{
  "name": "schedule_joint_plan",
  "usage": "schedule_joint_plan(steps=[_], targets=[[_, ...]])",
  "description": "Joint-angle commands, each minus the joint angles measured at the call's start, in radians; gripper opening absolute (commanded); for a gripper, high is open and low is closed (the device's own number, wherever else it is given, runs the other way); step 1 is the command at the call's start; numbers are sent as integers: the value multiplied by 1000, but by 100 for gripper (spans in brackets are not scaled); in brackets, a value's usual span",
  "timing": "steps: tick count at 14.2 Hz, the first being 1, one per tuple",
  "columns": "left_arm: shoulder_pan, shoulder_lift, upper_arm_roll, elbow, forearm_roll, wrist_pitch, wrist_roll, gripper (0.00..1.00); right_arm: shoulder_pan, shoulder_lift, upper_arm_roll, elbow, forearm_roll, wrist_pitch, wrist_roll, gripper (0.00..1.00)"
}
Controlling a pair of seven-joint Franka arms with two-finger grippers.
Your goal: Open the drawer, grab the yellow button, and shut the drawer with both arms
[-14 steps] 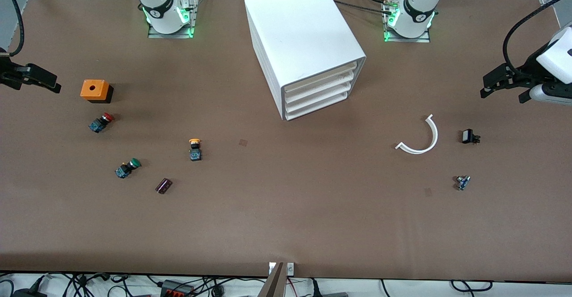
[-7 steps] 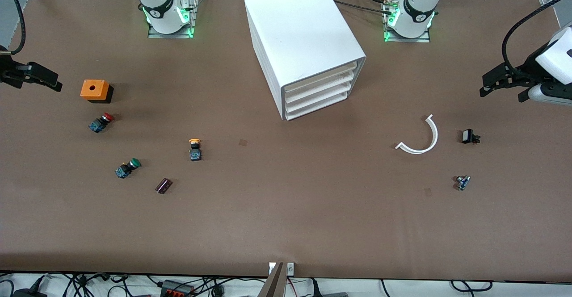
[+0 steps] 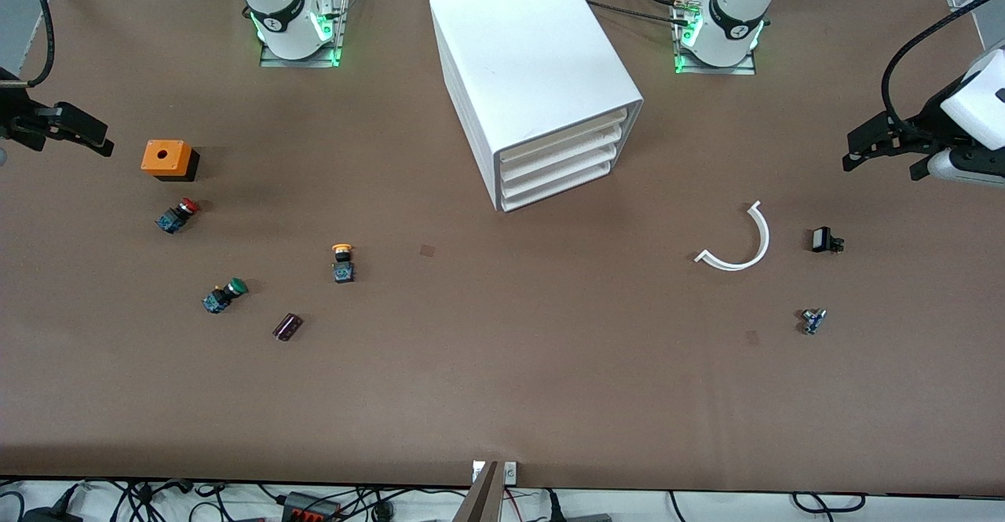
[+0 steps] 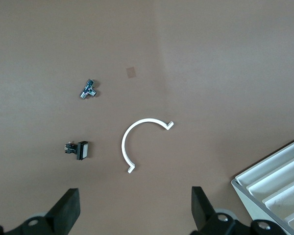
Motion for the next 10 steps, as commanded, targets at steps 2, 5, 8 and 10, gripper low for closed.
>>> schedule_joint_plan(steps=[2,5,8,10], targets=[[-4,15,1,35,9,-32,13,100,-19,-20,14,-27,4,10,-13,100],[-4,15,1,35,9,-38,13,100,-17,-20,15,-27,11,10,-13,100],[-4,15,1,35,9,-38,13,100,-19,-20,10,-27,44,2,-15,100],[-4,15,1,35,9,-38,13,100,-17,-23,10,-27,42,1,-16,100]])
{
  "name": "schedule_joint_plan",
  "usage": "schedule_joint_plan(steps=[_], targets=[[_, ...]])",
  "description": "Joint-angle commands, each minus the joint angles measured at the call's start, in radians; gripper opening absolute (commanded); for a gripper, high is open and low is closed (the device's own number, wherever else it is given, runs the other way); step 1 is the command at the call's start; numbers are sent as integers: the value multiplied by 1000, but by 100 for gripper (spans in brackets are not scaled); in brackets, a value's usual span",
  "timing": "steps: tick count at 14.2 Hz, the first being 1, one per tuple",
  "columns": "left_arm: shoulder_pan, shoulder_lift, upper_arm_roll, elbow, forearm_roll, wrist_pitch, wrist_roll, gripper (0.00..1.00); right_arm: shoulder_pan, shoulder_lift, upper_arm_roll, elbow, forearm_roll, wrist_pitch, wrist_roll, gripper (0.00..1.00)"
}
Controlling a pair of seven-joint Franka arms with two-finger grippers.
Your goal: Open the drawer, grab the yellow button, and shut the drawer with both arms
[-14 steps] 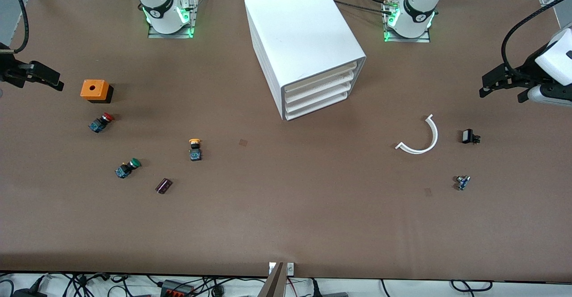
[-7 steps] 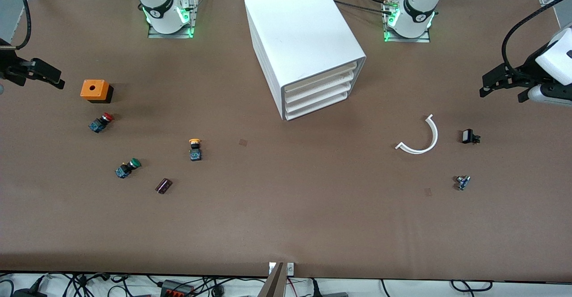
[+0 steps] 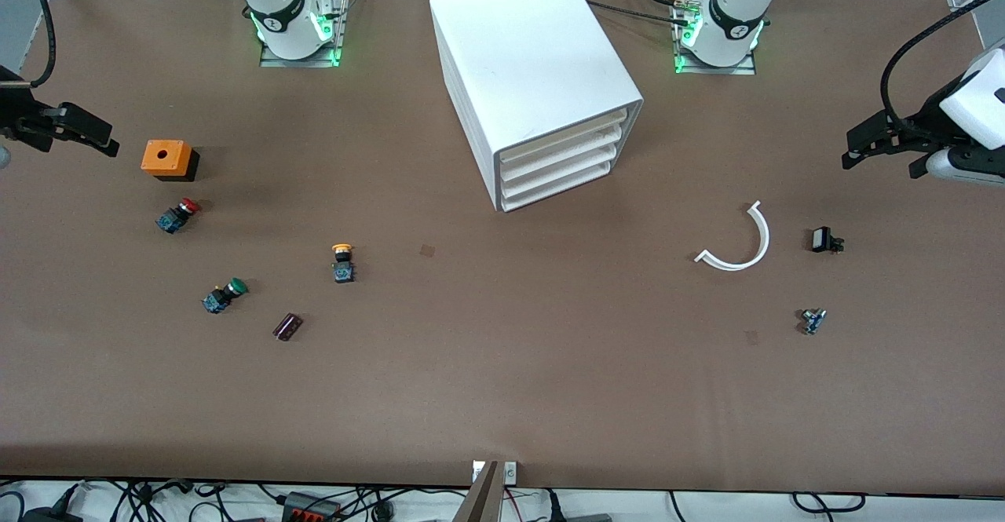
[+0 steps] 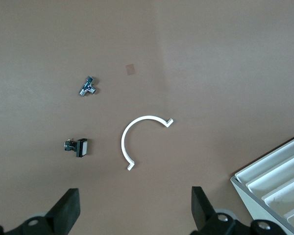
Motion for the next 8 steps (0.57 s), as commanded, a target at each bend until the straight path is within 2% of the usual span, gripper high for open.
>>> schedule_joint_plan(steps=[1,8], targets=[[-4,15,1,34,9,-25,13,100,-17,-23,10,-21,16,1,-18,100],[-4,15,1,34,8,-26,13,100,-17,-23,10,-21,12,-1,-38,100]])
